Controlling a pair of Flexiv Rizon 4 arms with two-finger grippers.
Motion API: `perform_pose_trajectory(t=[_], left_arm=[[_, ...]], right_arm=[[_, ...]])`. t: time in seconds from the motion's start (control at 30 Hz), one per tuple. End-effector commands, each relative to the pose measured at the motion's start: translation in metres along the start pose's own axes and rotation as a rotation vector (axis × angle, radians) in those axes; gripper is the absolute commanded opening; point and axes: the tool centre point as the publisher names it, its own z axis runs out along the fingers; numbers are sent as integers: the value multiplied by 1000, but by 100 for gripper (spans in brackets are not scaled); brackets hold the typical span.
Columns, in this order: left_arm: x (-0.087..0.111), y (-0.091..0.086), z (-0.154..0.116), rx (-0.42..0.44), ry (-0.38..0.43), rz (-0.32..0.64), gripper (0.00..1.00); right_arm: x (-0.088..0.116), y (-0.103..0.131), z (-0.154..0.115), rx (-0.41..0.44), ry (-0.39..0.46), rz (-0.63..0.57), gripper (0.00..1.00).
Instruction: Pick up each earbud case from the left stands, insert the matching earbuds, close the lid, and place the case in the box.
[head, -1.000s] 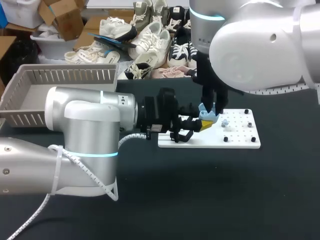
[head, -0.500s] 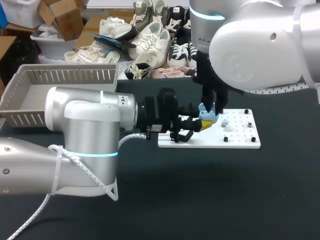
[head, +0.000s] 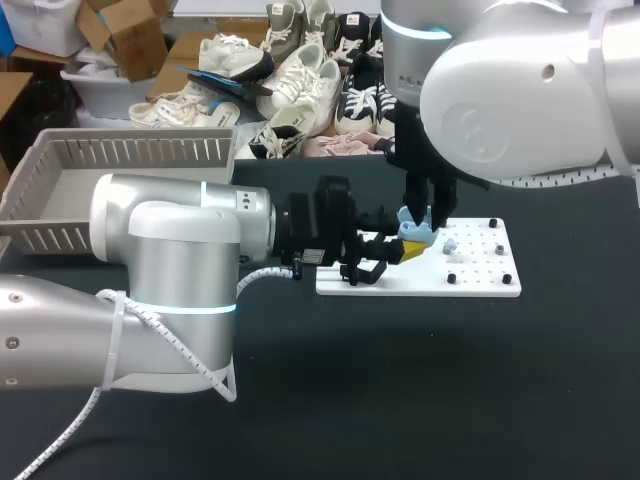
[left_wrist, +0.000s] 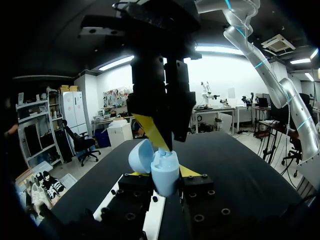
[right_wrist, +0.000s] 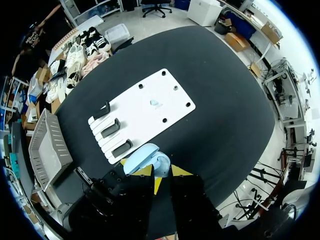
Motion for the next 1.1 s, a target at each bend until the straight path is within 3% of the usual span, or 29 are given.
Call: perform_pose_trajectory(t=[0.03,1.03,1.1], left_arm=[[1,-3,1,-27,-3,2,0],[1,-3,1,-27,-3,2,0],[1,-3,1,-27,-3,2,0]], right_arm=[[1,-2,1,0,-1,2,0],[2,1,8,4,22,-12,0],[2,1,8,3,23,-14,13]])
